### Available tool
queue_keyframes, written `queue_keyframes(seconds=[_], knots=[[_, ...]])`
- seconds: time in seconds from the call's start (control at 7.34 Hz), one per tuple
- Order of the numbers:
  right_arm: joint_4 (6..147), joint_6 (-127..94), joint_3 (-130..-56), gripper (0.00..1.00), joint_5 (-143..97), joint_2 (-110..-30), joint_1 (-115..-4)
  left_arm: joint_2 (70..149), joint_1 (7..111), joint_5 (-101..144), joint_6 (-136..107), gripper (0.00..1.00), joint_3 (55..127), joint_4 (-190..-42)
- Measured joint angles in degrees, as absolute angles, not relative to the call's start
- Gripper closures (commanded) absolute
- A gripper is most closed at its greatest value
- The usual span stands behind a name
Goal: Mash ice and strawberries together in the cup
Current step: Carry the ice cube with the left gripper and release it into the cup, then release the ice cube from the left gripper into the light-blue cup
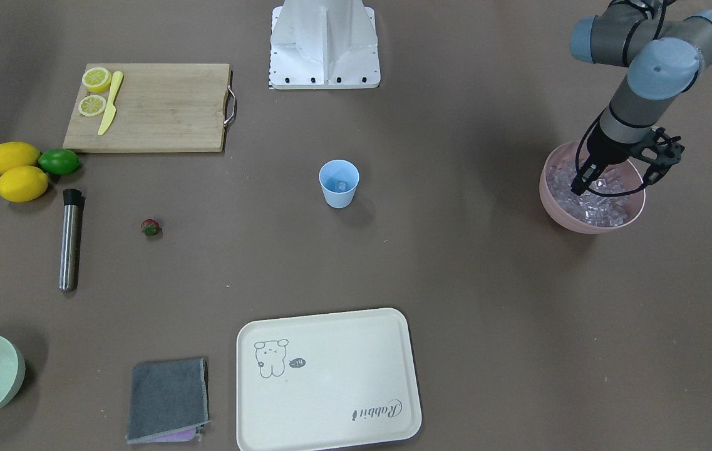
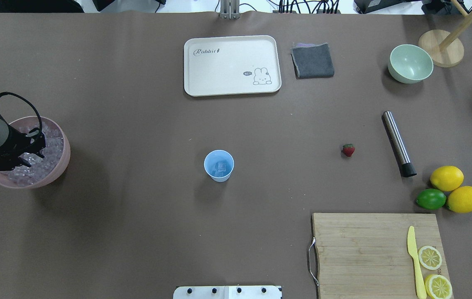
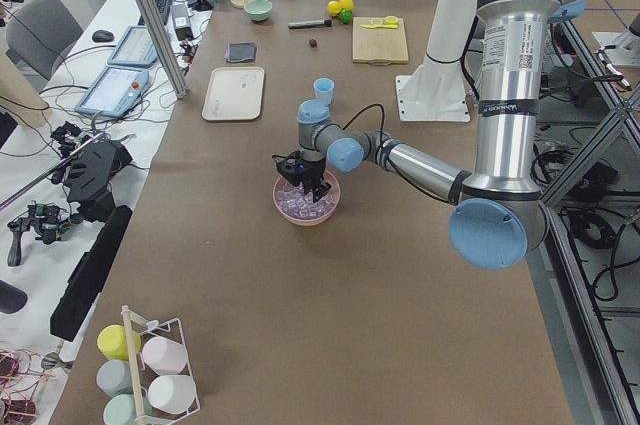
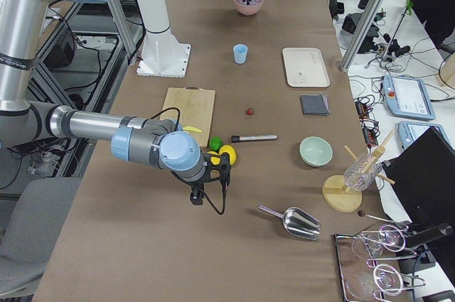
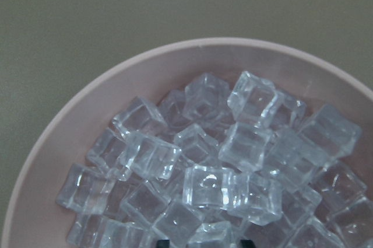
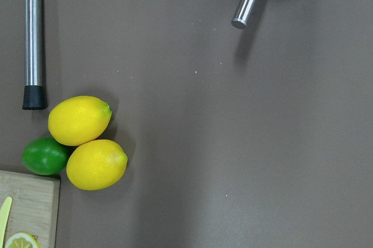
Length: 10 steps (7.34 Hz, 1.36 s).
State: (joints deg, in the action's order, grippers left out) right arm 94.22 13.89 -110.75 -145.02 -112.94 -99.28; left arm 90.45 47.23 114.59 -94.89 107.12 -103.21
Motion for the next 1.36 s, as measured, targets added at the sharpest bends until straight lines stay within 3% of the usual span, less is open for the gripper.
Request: queue_keyframes(seconds=[0.54, 0.95, 1.36], knots=[[94.29, 13.89, -110.82, 0.00, -145.02, -112.86, -99.53, 90.47, 47.37, 114.82, -94.61, 1.00, 108.08, -102.72], [94.31, 13.89, -110.83, 0.00, -145.02, -112.83, -99.48, 92.58, 47.95, 117.15, -94.21, 1.00, 113.52, -96.93], [94.31, 13.89, -110.81, 0.00, -145.02, -112.51, -99.34, 108.73, 45.46, 118.01, -94.21, 1.00, 112.56, -89.61]])
